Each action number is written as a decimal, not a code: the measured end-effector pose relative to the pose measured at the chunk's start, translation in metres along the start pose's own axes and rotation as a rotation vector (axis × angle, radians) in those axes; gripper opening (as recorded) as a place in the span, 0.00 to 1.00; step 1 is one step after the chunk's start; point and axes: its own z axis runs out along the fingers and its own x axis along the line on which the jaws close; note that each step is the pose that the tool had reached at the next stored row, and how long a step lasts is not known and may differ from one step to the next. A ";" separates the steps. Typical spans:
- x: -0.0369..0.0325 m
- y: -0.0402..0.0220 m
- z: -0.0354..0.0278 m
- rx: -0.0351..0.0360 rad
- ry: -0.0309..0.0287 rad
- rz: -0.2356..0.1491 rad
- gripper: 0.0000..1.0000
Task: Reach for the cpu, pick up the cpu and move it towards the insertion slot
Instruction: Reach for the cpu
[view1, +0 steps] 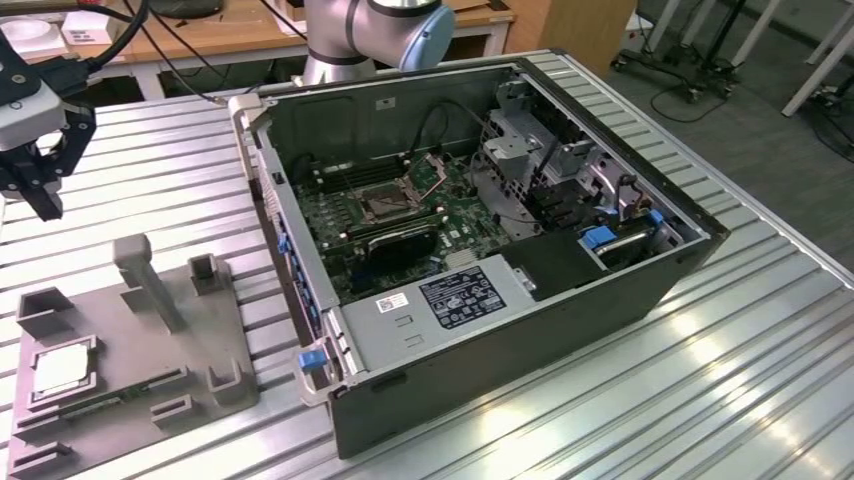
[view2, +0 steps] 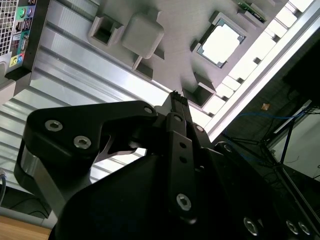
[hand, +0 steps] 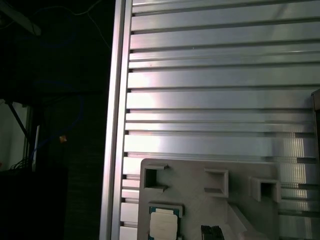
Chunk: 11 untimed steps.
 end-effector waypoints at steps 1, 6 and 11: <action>0.0000 0.0000 0.0000 0.0000 -0.0001 0.000 0.10; 0.0004 0.0000 0.0000 0.0000 0.0000 0.000 0.10; 0.0005 0.0000 0.0000 0.0000 0.0000 0.000 0.10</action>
